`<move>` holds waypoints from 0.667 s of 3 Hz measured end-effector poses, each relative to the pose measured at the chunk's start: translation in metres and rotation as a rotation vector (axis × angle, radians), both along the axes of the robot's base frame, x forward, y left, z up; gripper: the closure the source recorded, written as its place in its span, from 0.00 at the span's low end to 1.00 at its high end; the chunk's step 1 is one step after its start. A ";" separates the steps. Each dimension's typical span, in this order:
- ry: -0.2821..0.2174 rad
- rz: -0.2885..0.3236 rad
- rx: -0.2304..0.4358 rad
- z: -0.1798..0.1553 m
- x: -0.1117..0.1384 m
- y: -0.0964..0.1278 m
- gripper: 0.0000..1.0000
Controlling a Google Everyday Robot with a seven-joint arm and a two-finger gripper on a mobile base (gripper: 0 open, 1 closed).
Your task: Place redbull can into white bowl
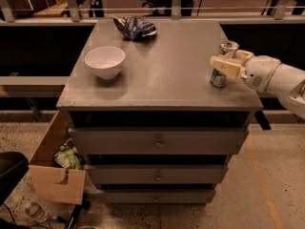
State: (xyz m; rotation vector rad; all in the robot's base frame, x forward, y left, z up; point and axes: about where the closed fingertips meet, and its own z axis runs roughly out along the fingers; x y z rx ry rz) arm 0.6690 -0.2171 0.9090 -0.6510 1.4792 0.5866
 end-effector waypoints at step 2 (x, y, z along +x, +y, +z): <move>-0.001 0.007 0.001 0.001 0.001 0.005 1.00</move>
Offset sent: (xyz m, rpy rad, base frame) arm 0.0004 0.0023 0.0003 0.0004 -0.0003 0.0035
